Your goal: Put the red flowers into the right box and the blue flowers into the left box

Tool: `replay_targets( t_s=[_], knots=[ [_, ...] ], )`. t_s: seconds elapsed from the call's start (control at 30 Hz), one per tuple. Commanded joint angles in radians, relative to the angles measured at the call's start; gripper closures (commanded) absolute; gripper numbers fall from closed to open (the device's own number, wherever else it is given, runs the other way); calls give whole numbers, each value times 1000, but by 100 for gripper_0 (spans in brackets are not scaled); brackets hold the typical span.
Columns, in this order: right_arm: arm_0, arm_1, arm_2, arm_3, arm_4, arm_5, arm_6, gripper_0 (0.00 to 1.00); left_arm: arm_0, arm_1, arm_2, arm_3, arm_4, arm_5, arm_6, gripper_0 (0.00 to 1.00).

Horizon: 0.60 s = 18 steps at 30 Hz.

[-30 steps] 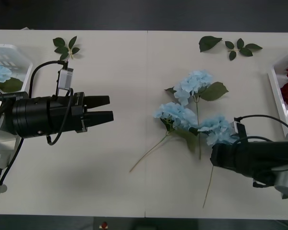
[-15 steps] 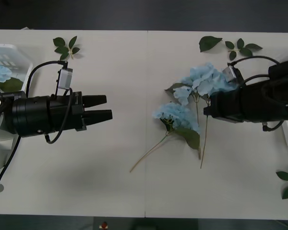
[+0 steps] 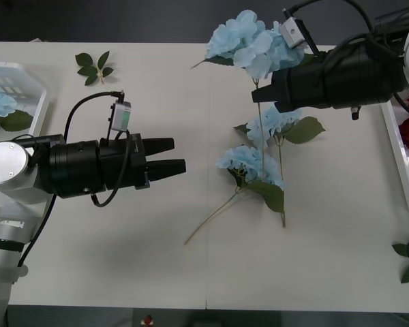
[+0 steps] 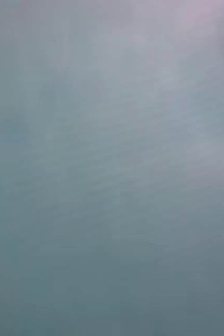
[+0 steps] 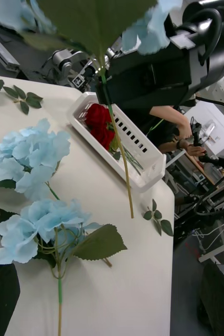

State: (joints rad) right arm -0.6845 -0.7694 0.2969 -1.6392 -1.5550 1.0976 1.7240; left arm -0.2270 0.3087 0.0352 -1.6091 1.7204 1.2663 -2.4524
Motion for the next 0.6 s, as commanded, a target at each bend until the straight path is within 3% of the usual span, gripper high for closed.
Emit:
replay_targets(
  t_s=[0.03,0.3,0.6],
  knots=[
    [-27,94,-87,25,-13,45,114,100,-32,-60,8,-18,-25,-8,-33,0],
    [-32,211,-125,52,-51,50,183,100,-32,-138,6,-17,-56,-64,-114,0],
    [-32,260,-133,52,-54,50,195,100,-38,-191,-1,-18,-61,-122,-175,0]
  ],
)
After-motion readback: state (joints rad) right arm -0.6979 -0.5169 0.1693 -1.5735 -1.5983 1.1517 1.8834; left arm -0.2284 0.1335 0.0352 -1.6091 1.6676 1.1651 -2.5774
